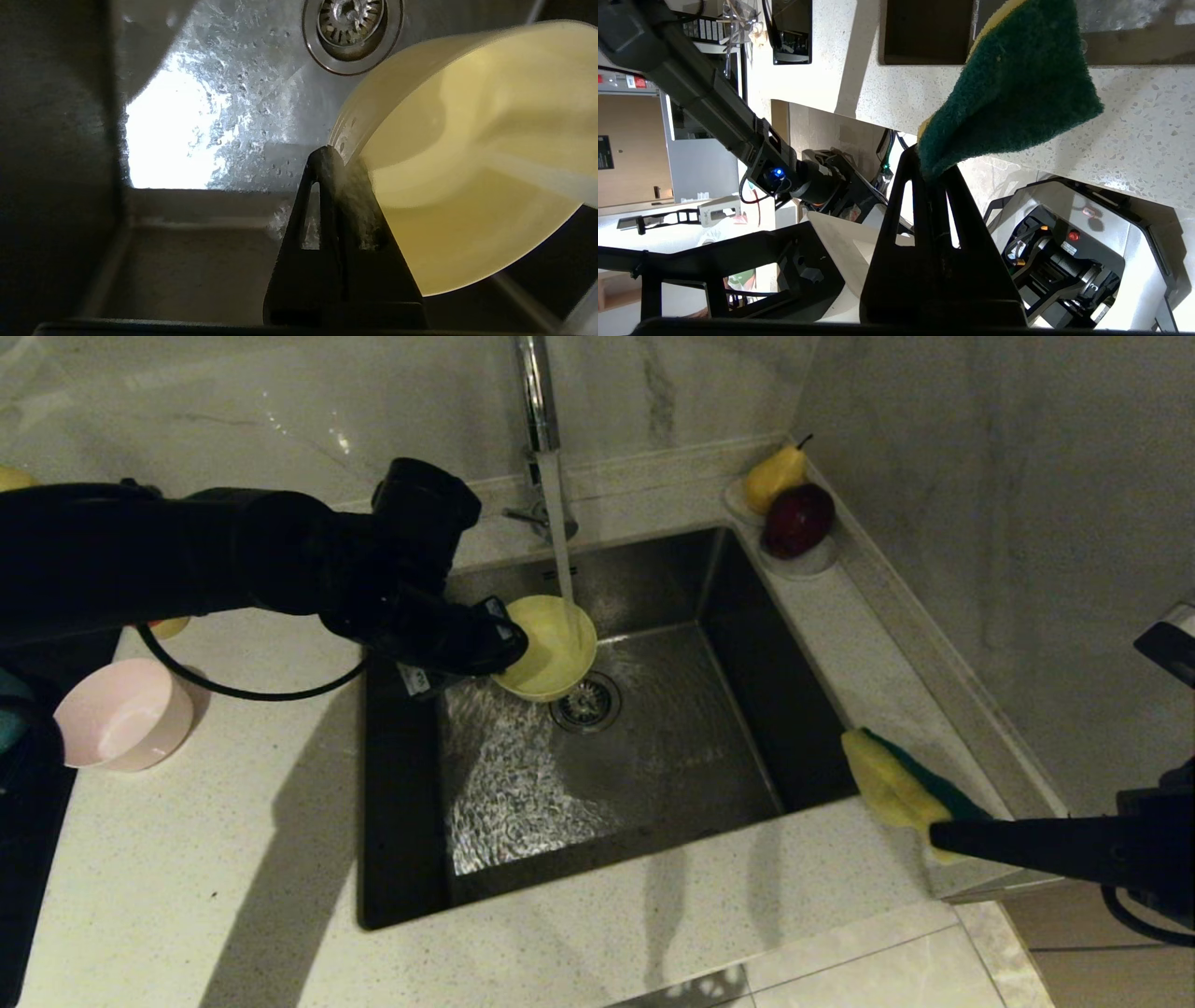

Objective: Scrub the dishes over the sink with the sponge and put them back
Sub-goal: Wash the bowl

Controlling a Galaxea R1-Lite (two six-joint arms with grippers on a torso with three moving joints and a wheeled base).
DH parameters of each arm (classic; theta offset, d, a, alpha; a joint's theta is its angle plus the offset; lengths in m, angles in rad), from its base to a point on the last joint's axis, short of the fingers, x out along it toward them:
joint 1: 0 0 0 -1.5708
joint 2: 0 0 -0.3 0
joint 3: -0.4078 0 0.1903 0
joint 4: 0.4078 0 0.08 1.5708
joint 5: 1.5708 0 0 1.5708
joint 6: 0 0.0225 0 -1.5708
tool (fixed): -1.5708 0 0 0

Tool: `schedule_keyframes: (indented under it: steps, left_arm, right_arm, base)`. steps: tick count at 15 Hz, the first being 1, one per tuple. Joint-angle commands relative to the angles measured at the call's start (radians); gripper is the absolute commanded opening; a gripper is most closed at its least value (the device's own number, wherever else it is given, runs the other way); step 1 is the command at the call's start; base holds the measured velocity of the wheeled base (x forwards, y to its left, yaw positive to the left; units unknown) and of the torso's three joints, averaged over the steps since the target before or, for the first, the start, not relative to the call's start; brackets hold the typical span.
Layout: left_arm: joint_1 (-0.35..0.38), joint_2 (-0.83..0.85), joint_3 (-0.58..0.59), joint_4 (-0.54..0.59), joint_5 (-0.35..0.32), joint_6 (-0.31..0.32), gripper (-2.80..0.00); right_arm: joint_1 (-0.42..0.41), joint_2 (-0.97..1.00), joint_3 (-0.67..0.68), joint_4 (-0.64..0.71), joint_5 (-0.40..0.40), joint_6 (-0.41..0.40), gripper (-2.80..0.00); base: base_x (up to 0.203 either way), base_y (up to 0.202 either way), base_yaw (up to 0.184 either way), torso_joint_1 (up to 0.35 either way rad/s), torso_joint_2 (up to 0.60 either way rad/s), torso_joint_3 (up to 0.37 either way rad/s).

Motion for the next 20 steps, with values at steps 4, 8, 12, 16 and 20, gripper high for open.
schedule_keyframes:
  steps: [4, 8, 12, 16, 20]
  left_arm:
    - [-0.026, 0.051, -0.027, -0.003, 0.001, -0.002, -2.80]
    - [-0.039, 0.034, 0.009, 0.005, 0.000, -0.010, -2.80]
    - [-0.049, 0.016, 0.028, 0.005, -0.002, -0.014, -2.80]
    - [-0.056, 0.010, 0.030, 0.004, -0.005, -0.014, -2.80]
    - [-0.055, -0.024, 0.062, 0.002, -0.005, -0.013, -2.80]
  right_arm:
    - [0.000, -0.007, -0.003, 0.001, 0.003, 0.003, -2.80]
    - [0.000, -0.018, -0.003, 0.001, 0.003, 0.003, -2.80]
    - [0.000, -0.024, -0.004, 0.001, 0.002, 0.003, -2.80]
    - [0.000, -0.030, -0.003, 0.001, 0.003, 0.003, -2.80]
    - [-0.001, -0.030, 0.004, 0.001, 0.003, 0.003, -2.80]
  base:
    - [0.000, 0.000, 0.000, 0.000, 0.00, 0.000]
    - [0.000, 0.000, 0.000, 0.000, 0.00, 0.000]
    - [0.000, 0.000, 0.000, 0.000, 0.00, 0.000]
    - [0.000, 0.000, 0.000, 0.000, 0.00, 0.000]
    - [0.000, 0.000, 0.000, 0.000, 0.00, 0.000]
